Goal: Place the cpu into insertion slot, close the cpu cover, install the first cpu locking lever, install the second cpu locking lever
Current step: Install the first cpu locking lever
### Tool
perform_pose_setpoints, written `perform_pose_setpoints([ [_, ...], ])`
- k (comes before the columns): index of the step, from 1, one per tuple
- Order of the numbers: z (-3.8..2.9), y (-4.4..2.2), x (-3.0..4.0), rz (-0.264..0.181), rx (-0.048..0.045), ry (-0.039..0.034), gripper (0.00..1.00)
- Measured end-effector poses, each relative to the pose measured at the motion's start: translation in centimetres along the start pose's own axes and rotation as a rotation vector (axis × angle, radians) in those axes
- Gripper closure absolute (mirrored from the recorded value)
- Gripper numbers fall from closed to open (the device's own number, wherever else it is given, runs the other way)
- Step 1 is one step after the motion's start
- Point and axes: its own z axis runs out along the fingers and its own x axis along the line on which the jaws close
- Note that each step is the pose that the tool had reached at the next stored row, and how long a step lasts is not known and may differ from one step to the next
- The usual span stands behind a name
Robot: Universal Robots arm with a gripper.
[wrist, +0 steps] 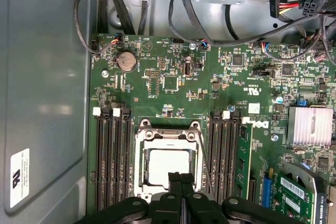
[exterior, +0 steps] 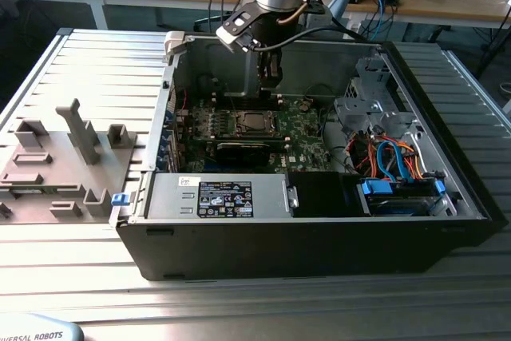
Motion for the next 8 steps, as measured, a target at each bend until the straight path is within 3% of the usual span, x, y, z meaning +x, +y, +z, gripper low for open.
perform_pose_setpoints([
  [8, 0.0, 0.0, 0.0, -0.022, -0.0011, -0.0006, 0.89],
])
